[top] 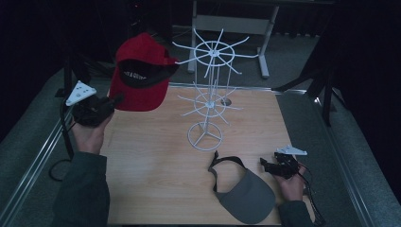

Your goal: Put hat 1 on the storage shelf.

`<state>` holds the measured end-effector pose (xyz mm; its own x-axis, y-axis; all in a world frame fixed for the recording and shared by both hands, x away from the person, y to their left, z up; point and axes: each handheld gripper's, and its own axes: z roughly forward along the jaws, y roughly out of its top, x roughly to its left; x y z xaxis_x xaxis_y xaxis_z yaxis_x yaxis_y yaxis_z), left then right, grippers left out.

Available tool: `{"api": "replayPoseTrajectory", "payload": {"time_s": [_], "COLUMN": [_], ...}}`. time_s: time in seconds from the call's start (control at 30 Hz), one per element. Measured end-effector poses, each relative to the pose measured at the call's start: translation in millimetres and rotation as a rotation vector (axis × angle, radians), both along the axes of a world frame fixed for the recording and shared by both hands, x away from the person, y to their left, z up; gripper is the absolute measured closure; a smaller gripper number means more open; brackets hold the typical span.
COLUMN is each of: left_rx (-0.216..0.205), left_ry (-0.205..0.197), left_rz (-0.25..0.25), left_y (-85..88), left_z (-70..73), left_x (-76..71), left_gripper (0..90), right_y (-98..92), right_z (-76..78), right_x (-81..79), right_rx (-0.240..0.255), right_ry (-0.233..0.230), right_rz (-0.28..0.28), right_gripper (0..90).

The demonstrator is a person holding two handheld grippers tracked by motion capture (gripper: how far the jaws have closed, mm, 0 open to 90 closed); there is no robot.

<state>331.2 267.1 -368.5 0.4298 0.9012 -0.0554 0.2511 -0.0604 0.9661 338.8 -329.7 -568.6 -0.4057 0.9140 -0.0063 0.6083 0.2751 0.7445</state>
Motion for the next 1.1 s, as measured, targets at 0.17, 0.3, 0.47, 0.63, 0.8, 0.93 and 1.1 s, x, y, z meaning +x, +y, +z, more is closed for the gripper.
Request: {"api": "replayPoseTrajectory", "payload": {"time_s": [0.17, 0.3, 0.47, 0.63, 0.8, 0.93, 1.1], "left_rx": [-0.003, -0.01, -0.012, -0.018, -0.022, -0.038, -0.062], "left_ry": [-0.014, -0.025, -0.039, -0.052, -0.065, -0.079, -0.093], "left_rz": [-0.003, -0.004, -0.008, -0.01, -0.012, -0.011, -0.016], "left_y": [-1.1, -1.1, -1.6, -2.3, -2.4, -1.8, -0.8], "left_z": [6.2, 11.6, 17.3, 21.3, 23.8, 26.0, 28.6], "left_x": [-0.7, -1.0, -1.2, -0.7, -0.4, 0.0, -0.3], "left_gripper": [86.2, 86.1, 86.1, 86.1, 86.1, 86.1, 86.1], "right_y": [0.0, -0.1, 0.0, -0.1, -0.1, -0.1, -0.1], "right_z": [0.0, 0.2, 0.1, 0.1, 0.1, 0.1, 0.1], "right_x": [0.0, 0.0, 0.0, 0.0, 0.0, 0.0, 0.0], "right_rx": [0.0, -0.001, -0.001, 0.0, 0.0, -0.001, 0.0], "right_ry": [0.0, 0.002, 0.001, 0.001, 0.001, 0.001, 0.001], "right_rz": [0.0, 0.001, 0.0, 0.0, 0.001, 0.0, 0.0], "right_gripper": [28.0, 28.0, 28.0, 28.0, 28.0, 28.0, 28.0]}}
